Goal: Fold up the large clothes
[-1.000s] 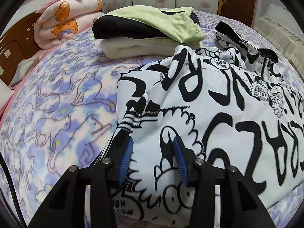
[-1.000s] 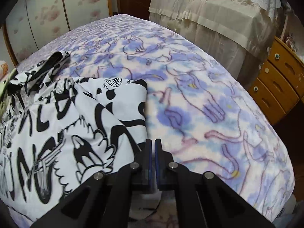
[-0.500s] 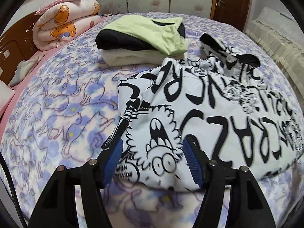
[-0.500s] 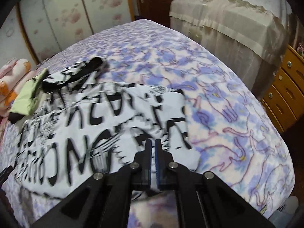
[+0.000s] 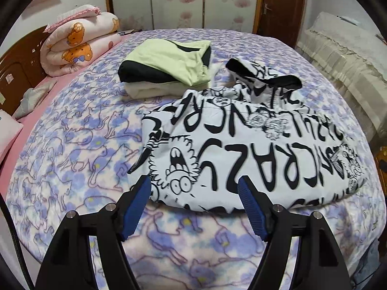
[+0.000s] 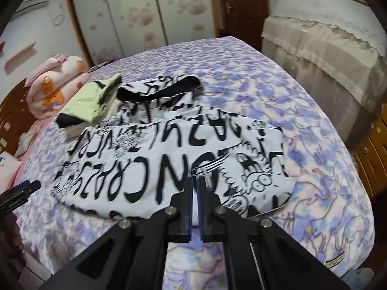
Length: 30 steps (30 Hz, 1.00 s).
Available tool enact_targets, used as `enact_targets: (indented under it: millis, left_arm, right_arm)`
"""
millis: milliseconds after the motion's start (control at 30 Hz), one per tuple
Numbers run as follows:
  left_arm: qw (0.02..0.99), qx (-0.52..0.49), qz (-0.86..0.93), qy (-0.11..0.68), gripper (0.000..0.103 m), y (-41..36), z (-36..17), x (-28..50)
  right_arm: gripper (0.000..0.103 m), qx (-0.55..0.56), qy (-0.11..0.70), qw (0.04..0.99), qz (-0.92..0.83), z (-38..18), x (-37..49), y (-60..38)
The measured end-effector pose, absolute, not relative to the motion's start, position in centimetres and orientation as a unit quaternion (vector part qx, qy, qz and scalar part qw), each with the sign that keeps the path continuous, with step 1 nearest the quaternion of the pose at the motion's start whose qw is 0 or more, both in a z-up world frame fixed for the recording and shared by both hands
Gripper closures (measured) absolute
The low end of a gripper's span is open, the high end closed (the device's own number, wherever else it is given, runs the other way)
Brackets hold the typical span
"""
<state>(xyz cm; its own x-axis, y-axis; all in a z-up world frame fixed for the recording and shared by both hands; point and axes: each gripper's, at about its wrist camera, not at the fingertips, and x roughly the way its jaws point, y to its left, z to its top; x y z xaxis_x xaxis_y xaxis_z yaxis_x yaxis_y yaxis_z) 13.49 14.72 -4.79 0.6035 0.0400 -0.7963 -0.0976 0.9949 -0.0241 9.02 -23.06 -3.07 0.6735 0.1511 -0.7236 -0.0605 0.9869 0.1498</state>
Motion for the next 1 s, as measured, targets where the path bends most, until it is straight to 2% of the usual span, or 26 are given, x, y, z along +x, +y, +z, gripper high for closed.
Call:
enact_targets:
  millis: [67, 133, 200, 267, 600, 1000]
  left_arm:
    - [0.896, -0.033, 0.030, 0.442, 0.026, 14.2, -4.5, 13.1]
    - [0.896, -0.035, 0.021, 0.442, 0.020, 13.8, -4.5, 12.8]
    - [0.895, -0.037, 0.011, 0.444, 0.019, 13.3, -4.8, 12.7]
    - [0.891, -0.038, -0.001, 0.452, 0.019, 12.9, -5.5, 12.9]
    - [0.861, -0.064, -0.062, 0.501, 0.019, 11.8, -11.2, 19.6]
    - [0.835, -0.057, -0.100, 0.537, 0.019, 8.9, -11.7, 30.5]
  right_arm:
    - [0.098, 0.056, 0.402, 0.911, 0.067, -3.1, 8.5, -22.4]
    - [0.092, 0.057, 0.407, 0.909, 0.072, -3.3, 8.2, -21.8]
    - [0.078, 0.058, 0.414, 0.905, 0.077, -3.9, 8.1, -21.3]
    - [0.073, 0.056, 0.423, 0.901, 0.079, -4.8, 8.3, -20.7]
    - [0.072, 0.061, 0.482, 0.868, 0.101, -9.9, 14.2, -16.7]
    - [0.072, 0.117, 0.527, 0.835, 0.107, -11.8, 22.6, -15.4]
